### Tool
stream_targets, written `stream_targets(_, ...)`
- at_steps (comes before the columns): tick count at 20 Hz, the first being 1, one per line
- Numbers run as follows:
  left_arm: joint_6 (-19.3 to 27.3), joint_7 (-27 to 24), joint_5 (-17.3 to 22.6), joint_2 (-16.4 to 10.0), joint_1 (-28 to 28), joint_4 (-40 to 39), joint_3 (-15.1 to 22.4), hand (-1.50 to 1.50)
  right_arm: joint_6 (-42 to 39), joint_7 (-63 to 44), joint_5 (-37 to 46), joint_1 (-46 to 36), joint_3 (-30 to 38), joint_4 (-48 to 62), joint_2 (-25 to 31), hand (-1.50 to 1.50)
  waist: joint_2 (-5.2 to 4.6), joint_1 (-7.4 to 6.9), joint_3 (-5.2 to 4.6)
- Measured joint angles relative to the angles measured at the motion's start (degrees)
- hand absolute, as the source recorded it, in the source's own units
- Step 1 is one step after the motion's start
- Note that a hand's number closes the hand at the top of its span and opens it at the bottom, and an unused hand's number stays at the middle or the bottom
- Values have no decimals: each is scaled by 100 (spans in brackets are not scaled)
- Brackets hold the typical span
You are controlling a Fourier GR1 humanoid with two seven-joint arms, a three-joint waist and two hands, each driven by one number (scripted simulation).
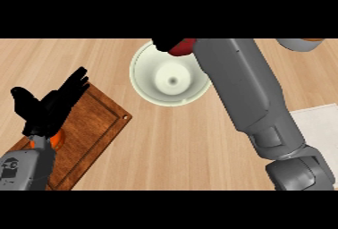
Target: Pick the tomato from the placemat and place it in the bowl
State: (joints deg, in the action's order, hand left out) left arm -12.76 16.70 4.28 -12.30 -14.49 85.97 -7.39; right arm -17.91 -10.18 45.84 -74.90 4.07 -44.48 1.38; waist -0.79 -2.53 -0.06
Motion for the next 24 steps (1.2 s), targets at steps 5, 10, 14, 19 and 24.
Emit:
stream_targets(5, -79, 68, 38, -31, -59, 64, 29, 0, 472, 531, -77, -256, 115, 1165, -82, 150, -45, -121, -1)
stream_targets(10, -113, 49, 27, 46, -139, 9, 128, 0, 798, 689, -405, -438, 284, 2043, -121, 150, -110, -300, -4)
stream_targets(14, -86, 51, -42, 114, -262, -17, 228, 0, 946, 622, -967, -500, 688, 2548, -132, -150, -147, -423, -3)
stream_targets(19, -79, 68, -54, 182, -425, -84, 294, 0, 1336, 988, -1448, -530, 952, 2936, -137, -150, -179, -530, -2)
stream_targets(24, -106, 122, -31, 147, -492, -100, 272, 0, 1845, 1404, -1612, -598, 1063, 3077, -137, -150, -190, -539, -1)
